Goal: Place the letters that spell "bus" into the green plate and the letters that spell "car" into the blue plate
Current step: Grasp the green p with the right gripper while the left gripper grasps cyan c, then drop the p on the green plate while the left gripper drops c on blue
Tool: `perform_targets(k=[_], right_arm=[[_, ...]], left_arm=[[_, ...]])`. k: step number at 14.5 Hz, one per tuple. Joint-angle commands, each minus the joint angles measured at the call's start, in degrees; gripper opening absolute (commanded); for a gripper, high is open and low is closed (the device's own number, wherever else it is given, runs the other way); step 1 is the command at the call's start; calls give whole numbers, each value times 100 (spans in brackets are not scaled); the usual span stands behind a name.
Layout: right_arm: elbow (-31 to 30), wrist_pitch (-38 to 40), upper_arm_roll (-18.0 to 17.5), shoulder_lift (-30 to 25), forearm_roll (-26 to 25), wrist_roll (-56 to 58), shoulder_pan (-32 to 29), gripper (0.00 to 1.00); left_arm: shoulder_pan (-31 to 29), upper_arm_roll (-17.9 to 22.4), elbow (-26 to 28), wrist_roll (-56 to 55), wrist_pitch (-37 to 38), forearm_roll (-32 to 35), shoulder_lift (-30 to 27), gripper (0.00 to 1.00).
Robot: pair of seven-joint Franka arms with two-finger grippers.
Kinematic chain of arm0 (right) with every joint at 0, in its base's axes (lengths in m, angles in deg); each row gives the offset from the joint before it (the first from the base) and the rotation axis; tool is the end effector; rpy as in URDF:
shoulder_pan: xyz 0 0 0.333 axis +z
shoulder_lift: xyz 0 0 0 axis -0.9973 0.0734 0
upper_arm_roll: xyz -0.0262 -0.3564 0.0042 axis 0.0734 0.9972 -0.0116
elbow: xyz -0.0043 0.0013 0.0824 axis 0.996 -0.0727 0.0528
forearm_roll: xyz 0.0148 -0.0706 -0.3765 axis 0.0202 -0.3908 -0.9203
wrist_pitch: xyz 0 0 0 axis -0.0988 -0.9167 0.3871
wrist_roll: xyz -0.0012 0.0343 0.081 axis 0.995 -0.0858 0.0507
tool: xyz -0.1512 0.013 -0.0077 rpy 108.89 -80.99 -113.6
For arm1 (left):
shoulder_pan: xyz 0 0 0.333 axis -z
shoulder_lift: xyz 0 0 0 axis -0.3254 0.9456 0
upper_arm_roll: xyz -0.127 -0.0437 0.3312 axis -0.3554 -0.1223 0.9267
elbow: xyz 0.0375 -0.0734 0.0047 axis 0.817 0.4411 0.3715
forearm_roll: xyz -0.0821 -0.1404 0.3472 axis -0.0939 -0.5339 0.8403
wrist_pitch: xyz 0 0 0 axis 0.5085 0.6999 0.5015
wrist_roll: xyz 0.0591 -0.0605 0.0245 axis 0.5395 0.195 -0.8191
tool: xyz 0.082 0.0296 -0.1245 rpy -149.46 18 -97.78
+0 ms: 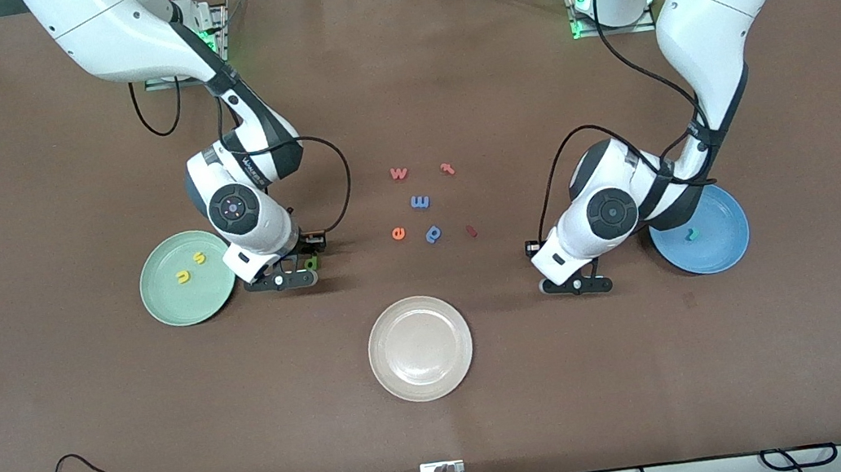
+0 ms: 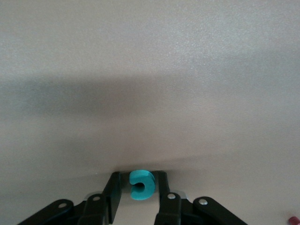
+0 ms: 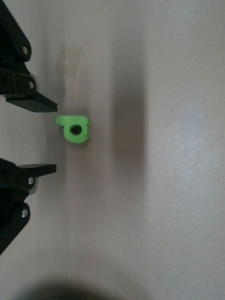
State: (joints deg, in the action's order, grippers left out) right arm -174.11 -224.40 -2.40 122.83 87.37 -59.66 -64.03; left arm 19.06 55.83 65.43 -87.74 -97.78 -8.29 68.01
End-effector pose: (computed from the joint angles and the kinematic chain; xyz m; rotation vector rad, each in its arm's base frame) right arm 0.5762 0.2910 0.1952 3.1255 -0.0122 -0.1377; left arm 0.6434 -0.2539 0.1635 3.0655 -0.1173 -0.1849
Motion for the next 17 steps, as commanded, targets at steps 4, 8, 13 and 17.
perform_targets(k=[4,8,13,17], right_arm=[[214,-98,59,280,-57,1,118,53],[214,-98,59,342,-66,10,118,53],[206,-151,59,404,-57,10,127,46],[206,-151,59,404,-48,-25,127,16]], left_arm=[[37,51,-156,-71,23,188,100,17],[-173,42,-156,-27,478,197,-320,16],[-954,42,-130,963,1472,215,-875,16],[-1772,33,-51,1975,2053,224,-963,17]])
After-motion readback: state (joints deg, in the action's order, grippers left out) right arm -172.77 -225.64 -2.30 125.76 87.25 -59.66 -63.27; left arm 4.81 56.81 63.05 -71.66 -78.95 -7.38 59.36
